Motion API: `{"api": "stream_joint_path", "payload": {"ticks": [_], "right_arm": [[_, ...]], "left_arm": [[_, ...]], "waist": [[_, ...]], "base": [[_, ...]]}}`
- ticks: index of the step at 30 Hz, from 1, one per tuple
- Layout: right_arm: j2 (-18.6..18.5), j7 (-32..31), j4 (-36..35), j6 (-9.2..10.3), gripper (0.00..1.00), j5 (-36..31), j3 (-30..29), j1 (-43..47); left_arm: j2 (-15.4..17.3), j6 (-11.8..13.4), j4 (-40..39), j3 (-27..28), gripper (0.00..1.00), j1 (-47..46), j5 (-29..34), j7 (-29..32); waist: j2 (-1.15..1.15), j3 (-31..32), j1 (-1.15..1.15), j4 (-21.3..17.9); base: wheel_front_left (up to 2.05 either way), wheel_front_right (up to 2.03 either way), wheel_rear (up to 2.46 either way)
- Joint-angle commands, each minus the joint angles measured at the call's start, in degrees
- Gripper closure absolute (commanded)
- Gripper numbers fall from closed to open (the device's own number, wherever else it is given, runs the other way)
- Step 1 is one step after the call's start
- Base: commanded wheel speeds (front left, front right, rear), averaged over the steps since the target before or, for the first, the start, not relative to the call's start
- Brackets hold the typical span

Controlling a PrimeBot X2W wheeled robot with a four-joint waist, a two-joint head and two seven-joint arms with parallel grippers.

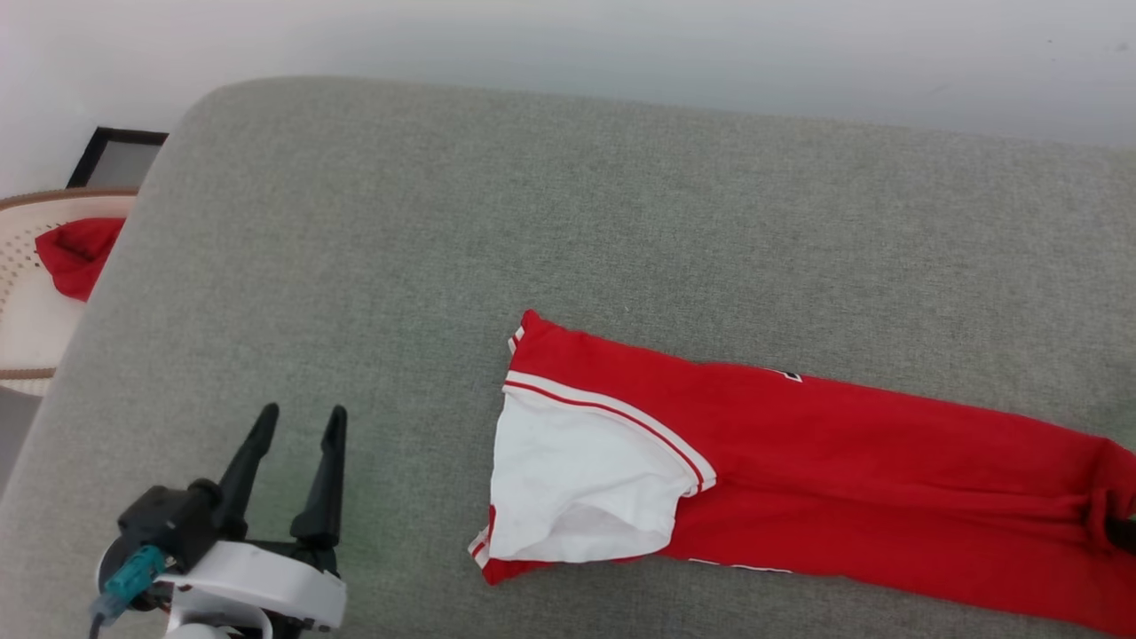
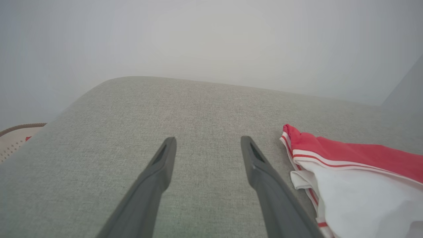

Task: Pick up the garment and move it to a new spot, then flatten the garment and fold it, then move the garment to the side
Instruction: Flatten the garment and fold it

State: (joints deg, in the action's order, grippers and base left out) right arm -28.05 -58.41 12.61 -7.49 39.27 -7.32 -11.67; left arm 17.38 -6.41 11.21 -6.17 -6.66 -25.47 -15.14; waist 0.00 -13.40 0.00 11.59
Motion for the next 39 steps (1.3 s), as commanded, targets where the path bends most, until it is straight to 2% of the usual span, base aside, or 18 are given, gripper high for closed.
{"api": "stream_joint_path", "payload": {"ticks": [1, 12, 27, 33, 39], "right_arm": [[1.7, -0.6, 1.7, 0.02, 1.00, 0.5, 0.7, 2.7], [0.1, 3.4, 2.5, 0.05, 1.00, 0.1, -7.5, -0.9], [-8.9, 9.5, 11.6, 0.03, 1.00, -1.9, -17.5, -3.8], [-9.2, 9.9, 11.1, 0.03, 1.00, 0.0, -15.0, -3.7], [-8.1, 9.1, 4.8, 0.03, 1.00, 3.5, -8.8, -1.5]], "left_arm": [[-0.2, -0.3, 0.1, 0.5, 0.00, 0.2, 0.3, 0.0], [-0.6, -1.0, -0.7, 4.7, 0.00, 1.8, 3.2, 0.0], [-1.3, -1.1, -1.8, 7.5, 0.00, 3.1, 7.0, 0.0], [-1.9, -1.1, -1.4, 7.7, 0.00, 3.4, 7.5, 0.0], [-2.4, -1.1, -0.6, 7.2, 0.00, 3.7, 7.7, 0.0]], "waist": [[0.00, 0.2, 0.00, -0.3], [0.00, 0.1, 0.00, -3.3], [0.00, -1.0, 0.00, -6.1], [0.00, -0.2, 0.00, -6.4], [0.00, 1.2, 0.00, -6.4]], "base": [[0.00, 0.00, 0.00], [0.00, 0.00, 0.00], [0.00, 0.00, 0.00], [0.00, 0.00, 0.00], [0.00, 0.00, 0.00]]}}
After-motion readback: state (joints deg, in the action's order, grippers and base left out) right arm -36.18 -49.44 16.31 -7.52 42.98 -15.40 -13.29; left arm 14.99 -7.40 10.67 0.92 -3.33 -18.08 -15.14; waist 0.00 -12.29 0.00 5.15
